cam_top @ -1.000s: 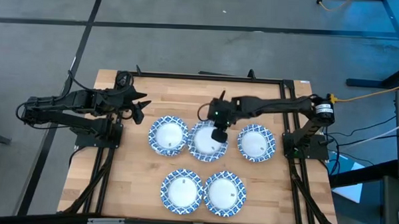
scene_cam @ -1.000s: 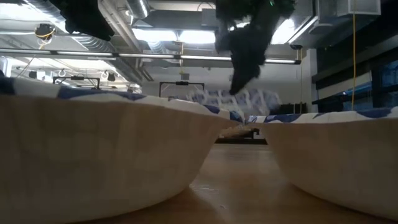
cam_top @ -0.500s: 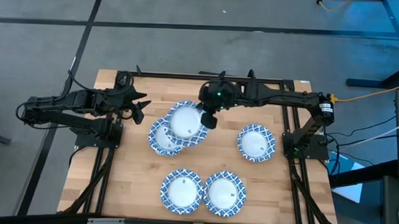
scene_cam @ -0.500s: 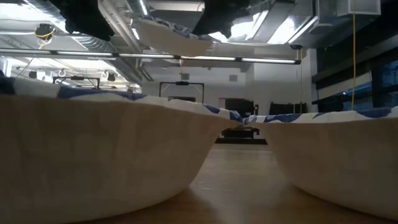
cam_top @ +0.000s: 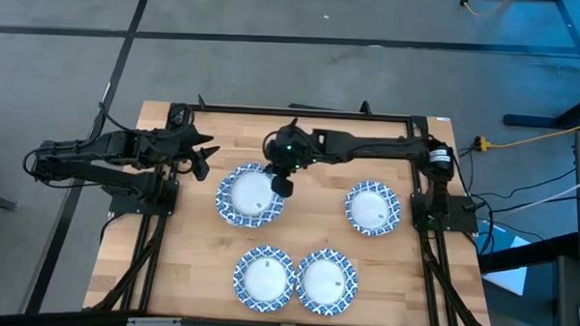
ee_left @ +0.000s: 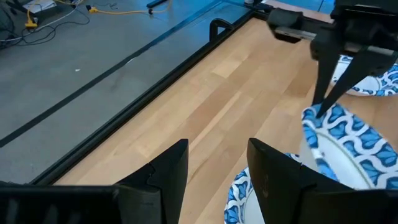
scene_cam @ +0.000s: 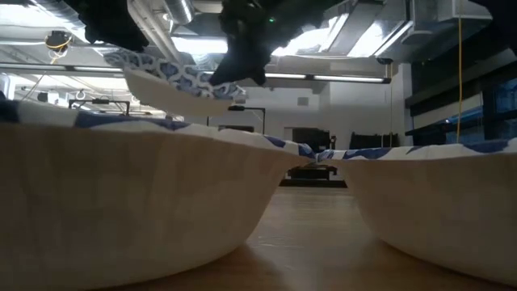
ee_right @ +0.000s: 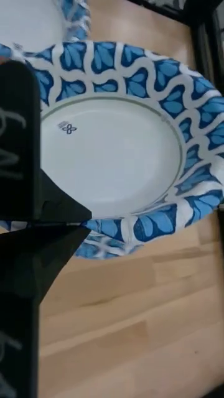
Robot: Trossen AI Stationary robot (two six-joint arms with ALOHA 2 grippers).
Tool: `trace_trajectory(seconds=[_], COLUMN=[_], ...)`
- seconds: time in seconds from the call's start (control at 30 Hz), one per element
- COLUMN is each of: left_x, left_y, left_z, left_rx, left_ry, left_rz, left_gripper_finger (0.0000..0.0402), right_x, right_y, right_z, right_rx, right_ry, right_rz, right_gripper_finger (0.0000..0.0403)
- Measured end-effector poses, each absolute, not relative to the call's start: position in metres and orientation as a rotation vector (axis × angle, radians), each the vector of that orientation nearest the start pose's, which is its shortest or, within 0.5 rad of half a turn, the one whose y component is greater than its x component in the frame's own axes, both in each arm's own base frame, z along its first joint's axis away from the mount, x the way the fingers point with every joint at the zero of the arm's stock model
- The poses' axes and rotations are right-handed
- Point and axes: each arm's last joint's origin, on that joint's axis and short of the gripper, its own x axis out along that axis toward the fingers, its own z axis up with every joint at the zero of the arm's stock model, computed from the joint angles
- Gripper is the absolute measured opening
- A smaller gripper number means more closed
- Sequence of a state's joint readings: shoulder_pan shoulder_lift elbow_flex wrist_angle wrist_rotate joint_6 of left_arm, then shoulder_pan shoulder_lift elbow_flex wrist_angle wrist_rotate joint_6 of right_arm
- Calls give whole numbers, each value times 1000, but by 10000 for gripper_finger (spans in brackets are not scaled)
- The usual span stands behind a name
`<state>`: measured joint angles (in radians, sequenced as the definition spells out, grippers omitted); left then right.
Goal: Nest bowls inside each other
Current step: Stack the white bowl on the white bowl
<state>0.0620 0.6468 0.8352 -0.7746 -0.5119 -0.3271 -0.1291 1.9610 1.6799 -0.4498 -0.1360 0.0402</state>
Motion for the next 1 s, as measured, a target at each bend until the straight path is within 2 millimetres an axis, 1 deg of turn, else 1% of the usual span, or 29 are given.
trace_trajectory(seconds=[0.3,0.37,0.43,0.57,0.67,0.77,0.87,1.0], left_x=[115,115,115,115,114,114,114,114], left_y=[21,21,21,21,21,21,21,21], left_z=[316,316,316,316,315,314,314,314], left_rx=[-177,-177,-176,-176,-174,-171,-170,-171], left_ry=[483,483,484,485,495,508,510,510], left_rz=[645,645,645,645,646,647,647,647], left_gripper_finger=[159,159,159,159,159,159,159,159], right_x=[479,486,490,494,495,494,494,494], right_y=[-57,-58,-58,-60,-65,-70,-70,-69], right_z=[274,269,259,242,236,235,235,235], right_rx=[110,105,105,75,78,97,95,92], right_ry=[685,706,754,809,822,828,828,831], right_rz=[55,58,61,52,33,15,13,18], right_gripper_finger=[6,6,6,6,6,6,10,32])
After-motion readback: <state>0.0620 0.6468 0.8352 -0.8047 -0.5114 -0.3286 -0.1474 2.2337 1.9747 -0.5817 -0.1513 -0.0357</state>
